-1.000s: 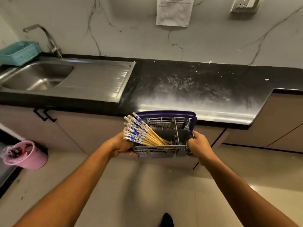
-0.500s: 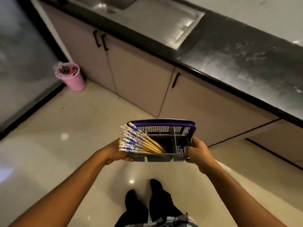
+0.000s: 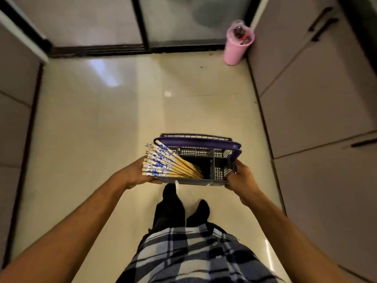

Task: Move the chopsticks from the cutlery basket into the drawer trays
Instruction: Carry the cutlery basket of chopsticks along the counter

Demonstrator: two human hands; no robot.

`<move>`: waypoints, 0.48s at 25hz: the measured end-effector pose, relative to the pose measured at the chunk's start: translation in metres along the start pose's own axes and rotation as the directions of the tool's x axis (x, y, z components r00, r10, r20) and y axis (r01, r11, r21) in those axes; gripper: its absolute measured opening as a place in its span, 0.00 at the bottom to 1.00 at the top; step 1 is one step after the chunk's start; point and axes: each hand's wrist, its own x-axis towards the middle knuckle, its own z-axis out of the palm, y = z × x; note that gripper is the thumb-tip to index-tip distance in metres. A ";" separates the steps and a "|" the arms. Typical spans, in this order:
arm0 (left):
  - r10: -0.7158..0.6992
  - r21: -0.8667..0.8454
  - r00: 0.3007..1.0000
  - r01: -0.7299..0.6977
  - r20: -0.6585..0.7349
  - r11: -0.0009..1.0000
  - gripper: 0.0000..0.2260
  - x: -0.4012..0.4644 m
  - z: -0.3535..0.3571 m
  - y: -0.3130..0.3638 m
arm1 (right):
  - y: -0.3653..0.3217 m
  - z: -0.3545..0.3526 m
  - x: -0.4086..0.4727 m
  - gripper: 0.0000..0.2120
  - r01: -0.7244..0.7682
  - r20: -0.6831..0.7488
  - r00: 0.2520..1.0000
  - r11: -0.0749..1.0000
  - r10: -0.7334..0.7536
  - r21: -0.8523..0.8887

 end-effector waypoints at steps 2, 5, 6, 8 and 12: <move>-0.009 -0.113 0.994 -0.003 -0.109 0.994 0.20 -0.031 -0.014 -0.031 | -0.013 0.030 0.003 0.17 0.055 0.104 0.994 0.994 -0.045 -0.096; -0.069 -0.260 0.966 0.001 -0.250 0.966 0.20 -0.072 -0.033 -0.078 | -0.038 0.084 0.011 0.17 0.156 0.253 0.963 0.961 -0.096 -0.228; -0.087 -0.303 0.952 -0.006 -0.294 0.953 0.20 -0.083 -0.041 -0.094 | -0.048 0.104 0.012 0.17 0.196 0.298 0.948 0.942 -0.111 -0.272; -0.090 -0.334 0.925 -0.042 -0.370 0.942 0.19 -0.104 -0.057 -0.121 | -0.067 0.144 0.015 0.17 0.253 0.367 0.923 0.905 -0.120 -0.341; -0.101 -0.426 0.868 -0.134 -0.486 0.895 0.19 -0.146 -0.094 -0.167 | -0.103 0.228 0.018 0.20 0.335 0.477 0.874 0.827 -0.094 -0.452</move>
